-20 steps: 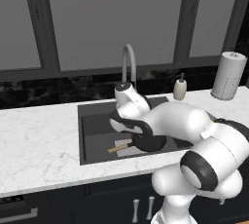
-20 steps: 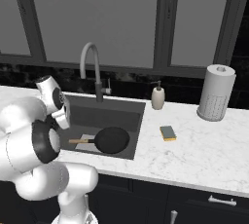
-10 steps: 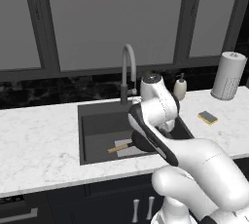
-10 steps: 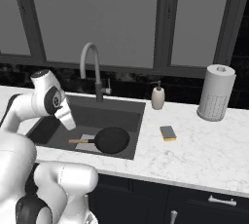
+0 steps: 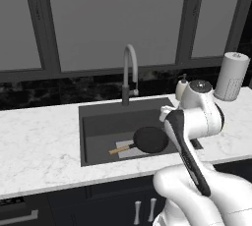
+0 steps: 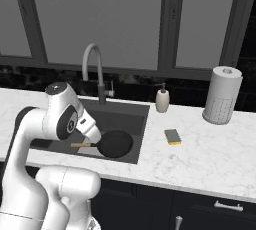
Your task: Pick the pan and sponge and place them into the sink. Then turn on the water.
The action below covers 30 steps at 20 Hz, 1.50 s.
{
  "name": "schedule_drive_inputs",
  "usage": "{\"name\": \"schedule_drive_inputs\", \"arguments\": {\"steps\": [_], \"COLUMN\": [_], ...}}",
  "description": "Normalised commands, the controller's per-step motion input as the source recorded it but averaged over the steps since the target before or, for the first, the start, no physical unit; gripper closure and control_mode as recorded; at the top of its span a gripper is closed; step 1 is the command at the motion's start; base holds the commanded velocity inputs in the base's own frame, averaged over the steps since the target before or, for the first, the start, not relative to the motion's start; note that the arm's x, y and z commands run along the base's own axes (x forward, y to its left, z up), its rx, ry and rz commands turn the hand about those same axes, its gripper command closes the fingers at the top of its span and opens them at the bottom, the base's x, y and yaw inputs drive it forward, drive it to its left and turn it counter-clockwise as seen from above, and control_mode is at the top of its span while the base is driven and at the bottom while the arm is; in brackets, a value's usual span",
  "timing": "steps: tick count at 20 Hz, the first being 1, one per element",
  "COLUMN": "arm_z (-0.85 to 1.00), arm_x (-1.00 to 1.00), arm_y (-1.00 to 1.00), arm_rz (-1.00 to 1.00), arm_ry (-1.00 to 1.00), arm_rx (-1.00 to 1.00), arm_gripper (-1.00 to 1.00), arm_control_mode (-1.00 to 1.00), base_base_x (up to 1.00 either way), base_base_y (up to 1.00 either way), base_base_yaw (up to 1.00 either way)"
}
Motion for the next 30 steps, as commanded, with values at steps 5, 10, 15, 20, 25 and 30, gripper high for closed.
{"name": "schedule_drive_inputs", "arguments": {"steps": [5,10,15,20,25,30], "arm_z": [0.24,0.01,0.0,-0.13,-0.22,-0.27], "arm_x": [0.27,0.46,0.75,0.57,0.13,0.05], "arm_y": [-0.99,-0.82,-0.81,-0.71,-0.54,-0.12], "arm_rz": [0.11,0.08,0.08,0.05,0.01,0.05], "arm_ry": [0.26,0.34,0.32,0.13,0.0,-0.02], "arm_rx": [0.0,0.0,0.0,0.0,0.0,0.0], "arm_gripper": [-1.0,-1.0,-1.0,-1.0,-1.0,-1.0], "arm_control_mode": [-1.0,-1.0,-1.0,-1.0,-1.0,-1.0], "base_base_x": [0.0,0.0,0.0,0.0,0.0,0.0], "base_base_y": [0.0,0.0,0.0,0.0,0.0,0.0], "base_base_yaw": [0.0,0.0,0.0,0.0,0.0,0.0]}}
